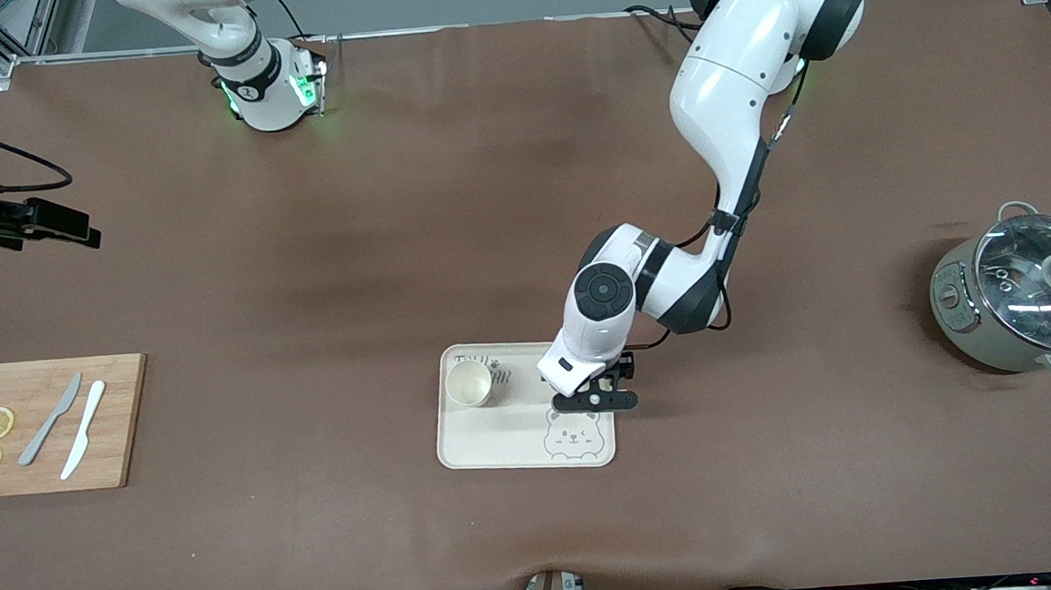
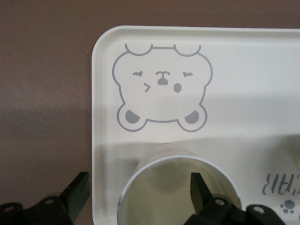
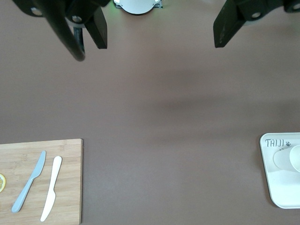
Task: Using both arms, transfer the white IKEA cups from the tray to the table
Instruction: 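Lower the left gripper around the cup rim and close it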
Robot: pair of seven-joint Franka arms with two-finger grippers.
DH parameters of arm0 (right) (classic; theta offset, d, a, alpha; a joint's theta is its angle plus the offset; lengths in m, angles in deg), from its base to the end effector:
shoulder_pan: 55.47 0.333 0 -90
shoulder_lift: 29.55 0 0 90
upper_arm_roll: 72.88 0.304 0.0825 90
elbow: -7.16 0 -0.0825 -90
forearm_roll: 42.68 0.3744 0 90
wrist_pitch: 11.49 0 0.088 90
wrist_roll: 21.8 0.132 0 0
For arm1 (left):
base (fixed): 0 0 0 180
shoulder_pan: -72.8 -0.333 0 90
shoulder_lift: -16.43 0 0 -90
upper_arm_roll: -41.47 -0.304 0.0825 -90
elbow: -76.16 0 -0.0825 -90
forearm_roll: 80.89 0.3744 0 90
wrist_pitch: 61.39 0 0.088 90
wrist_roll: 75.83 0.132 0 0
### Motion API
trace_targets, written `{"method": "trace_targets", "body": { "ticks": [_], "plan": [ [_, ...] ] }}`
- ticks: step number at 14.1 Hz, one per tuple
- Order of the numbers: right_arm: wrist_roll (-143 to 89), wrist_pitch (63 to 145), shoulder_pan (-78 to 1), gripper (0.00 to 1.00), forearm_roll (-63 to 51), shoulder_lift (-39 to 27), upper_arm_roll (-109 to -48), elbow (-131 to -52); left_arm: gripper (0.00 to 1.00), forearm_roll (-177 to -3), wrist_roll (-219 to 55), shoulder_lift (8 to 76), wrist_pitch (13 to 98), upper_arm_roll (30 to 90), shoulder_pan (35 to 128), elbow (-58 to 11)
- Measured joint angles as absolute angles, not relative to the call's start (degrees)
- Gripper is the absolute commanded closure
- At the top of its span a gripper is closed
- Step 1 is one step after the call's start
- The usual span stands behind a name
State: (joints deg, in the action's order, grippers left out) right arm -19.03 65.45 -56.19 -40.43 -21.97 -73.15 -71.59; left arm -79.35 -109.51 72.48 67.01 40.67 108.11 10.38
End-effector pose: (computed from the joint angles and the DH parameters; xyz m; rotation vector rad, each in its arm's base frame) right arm 0.5555 -0.0036 0.5853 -3.0940 0.0927 0.2551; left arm 0.6273 -0.4333 0.1860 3.0993 -0.0570 0.1763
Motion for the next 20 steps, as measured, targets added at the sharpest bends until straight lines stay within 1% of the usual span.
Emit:
{"method": "trace_targets", "body": {
  "ticks": [1,3,17,20],
  "plan": [
    [-19.0,65.4,-56.2,0.0,-40.4,-22.0,-73.1,-71.6,0.92,-79.4,-109.5,72.5,67.0,40.7,108.1,10.4],
    [-19.0,65.4,-56.2,0.0,-40.4,-22.0,-73.2,-71.6,1.0,-79.4,-109.5,72.5,67.0,40.7,108.1,10.5],
    [-19.0,65.4,-56.2,0.0,-40.4,-22.0,-73.2,-71.6,1.0,-81.5,-109.6,72.4,66.7,40.6,107.6,10.9],
    [-19.0,65.4,-56.2,0.0,-40.4,-22.0,-73.2,-71.6,1.0,-81.5,-109.6,71.4,66.6,40.6,107.5,11.7]
  ]
}}
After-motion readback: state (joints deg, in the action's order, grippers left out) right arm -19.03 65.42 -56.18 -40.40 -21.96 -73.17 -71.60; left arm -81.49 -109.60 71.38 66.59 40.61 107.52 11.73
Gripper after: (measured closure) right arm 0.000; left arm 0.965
